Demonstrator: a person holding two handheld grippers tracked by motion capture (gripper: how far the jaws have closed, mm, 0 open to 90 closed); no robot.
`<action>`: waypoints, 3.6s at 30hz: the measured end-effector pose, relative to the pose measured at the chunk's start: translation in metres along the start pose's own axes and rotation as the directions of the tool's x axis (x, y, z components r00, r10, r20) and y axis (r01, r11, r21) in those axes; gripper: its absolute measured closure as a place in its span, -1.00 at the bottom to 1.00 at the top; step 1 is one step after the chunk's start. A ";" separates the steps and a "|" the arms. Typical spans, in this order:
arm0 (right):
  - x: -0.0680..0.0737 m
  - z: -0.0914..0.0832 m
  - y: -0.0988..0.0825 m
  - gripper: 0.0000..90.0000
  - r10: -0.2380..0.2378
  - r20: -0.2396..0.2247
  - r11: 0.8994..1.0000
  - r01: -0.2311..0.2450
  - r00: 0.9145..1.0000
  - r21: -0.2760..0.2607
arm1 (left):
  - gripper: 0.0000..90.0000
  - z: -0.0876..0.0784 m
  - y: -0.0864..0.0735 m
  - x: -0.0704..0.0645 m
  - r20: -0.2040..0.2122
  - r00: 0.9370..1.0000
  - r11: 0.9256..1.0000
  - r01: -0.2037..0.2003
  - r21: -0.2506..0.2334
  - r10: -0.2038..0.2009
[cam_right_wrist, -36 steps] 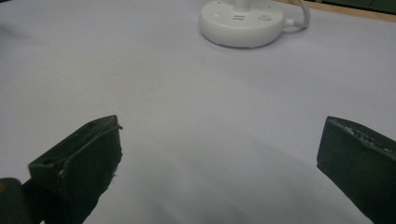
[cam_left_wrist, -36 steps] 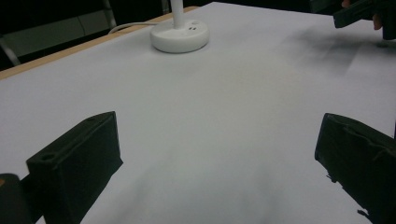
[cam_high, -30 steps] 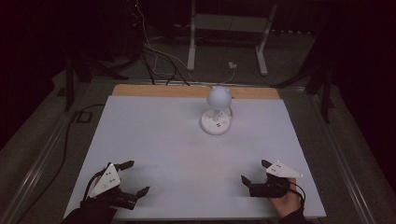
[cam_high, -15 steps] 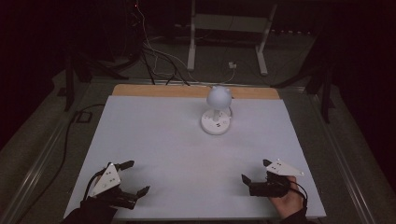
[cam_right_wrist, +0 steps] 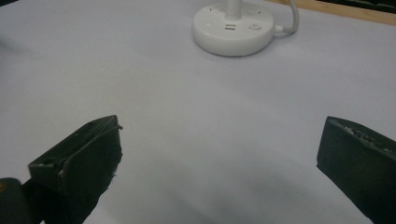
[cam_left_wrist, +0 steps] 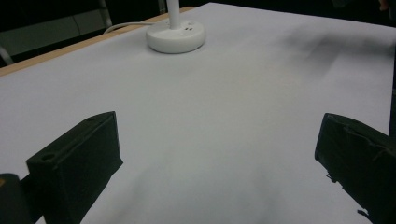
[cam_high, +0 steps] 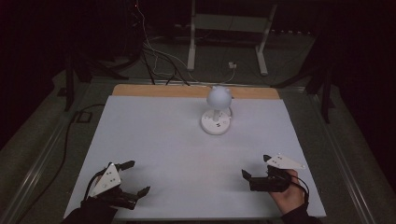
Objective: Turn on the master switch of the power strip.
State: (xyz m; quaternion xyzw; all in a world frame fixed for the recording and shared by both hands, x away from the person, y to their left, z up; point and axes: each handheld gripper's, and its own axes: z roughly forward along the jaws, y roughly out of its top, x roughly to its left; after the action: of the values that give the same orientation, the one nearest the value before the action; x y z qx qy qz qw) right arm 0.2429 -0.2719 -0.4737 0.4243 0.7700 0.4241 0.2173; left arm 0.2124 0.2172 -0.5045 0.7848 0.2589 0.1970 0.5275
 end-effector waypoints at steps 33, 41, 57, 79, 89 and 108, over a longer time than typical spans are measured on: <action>0.002 0.005 0.048 -1.00 -0.034 -0.010 0.999 0.034 0.999 -0.026 | -0.98 0.001 0.000 0.000 0.009 1.000 1.000 -0.001 -0.002 0.001; 0.000 0.008 0.064 -1.00 -0.055 0.000 0.997 0.054 0.999 -0.050 | -0.98 0.001 0.000 0.000 0.009 1.000 1.000 0.000 0.000 0.000; -0.002 0.020 0.082 -1.00 -0.068 -0.001 0.996 0.068 0.998 -0.063 | -0.98 0.001 0.000 0.000 0.015 1.000 1.000 0.001 0.003 -0.001; -0.009 0.051 0.102 -1.00 -0.082 0.001 0.996 0.081 0.997 -0.044 | -0.98 0.001 0.001 -0.001 0.017 1.000 1.000 -0.002 0.000 0.002; -0.011 0.066 0.109 -1.00 -0.075 -0.009 0.997 0.075 0.997 -0.031 | -0.98 0.001 0.001 -0.001 0.018 1.000 1.000 -0.003 -0.001 0.003; -0.018 0.095 0.123 -1.00 -0.024 -0.041 0.999 0.022 0.999 -0.029 | -0.98 0.000 0.001 -0.002 0.024 1.000 1.000 -0.006 -0.004 0.006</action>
State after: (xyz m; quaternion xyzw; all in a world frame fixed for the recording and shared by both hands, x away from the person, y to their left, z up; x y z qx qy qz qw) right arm 0.3765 -0.2085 -0.4226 0.4034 0.7730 0.4413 0.2124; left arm 0.2110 0.2153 -0.5035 0.7869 0.2498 0.1895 0.5315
